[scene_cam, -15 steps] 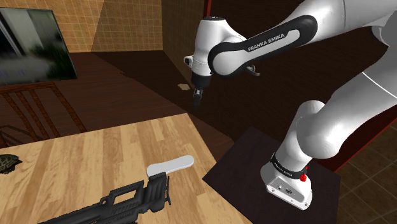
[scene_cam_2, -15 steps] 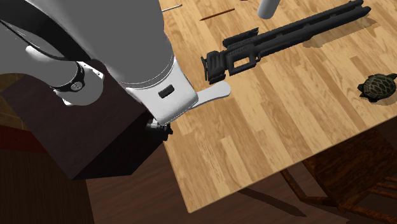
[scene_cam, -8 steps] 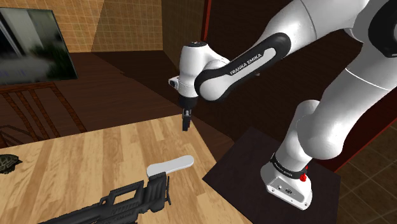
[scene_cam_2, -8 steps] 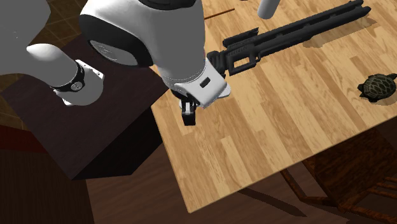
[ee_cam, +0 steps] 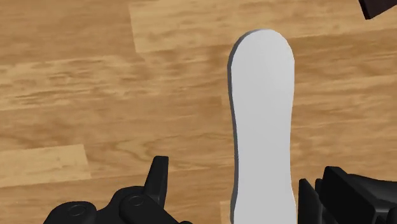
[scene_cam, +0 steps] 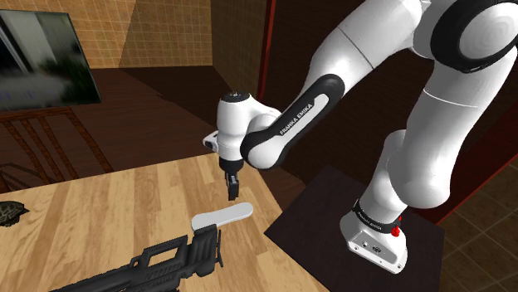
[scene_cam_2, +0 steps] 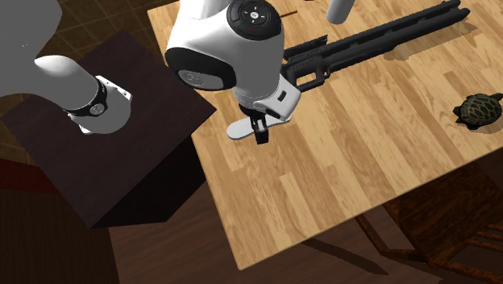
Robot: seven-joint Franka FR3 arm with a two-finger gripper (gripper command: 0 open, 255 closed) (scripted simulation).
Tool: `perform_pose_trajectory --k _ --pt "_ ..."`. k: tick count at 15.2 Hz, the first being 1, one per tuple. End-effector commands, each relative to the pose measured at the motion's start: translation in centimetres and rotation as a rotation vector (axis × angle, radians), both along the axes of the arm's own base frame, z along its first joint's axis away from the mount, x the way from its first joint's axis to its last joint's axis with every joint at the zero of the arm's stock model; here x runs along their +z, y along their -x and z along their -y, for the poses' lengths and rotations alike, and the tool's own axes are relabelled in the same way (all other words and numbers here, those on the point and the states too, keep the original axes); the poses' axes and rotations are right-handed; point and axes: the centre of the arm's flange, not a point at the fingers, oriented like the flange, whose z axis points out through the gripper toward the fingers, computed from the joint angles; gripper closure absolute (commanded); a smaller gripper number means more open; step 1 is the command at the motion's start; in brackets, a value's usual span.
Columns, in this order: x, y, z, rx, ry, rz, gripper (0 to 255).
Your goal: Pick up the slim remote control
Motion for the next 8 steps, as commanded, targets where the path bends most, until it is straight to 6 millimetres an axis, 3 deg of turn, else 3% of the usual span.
perform_pose_trajectory --k 1,5,8 --pt "-2.1 0.2 -1.6 0.049 -0.002 -0.010 0" --pt "-5.6 1.2 -4.4 0.133 -0.003 -0.027 0" --pt "-7.1 1.2 -4.4 0.133 -0.003 -0.027 0"
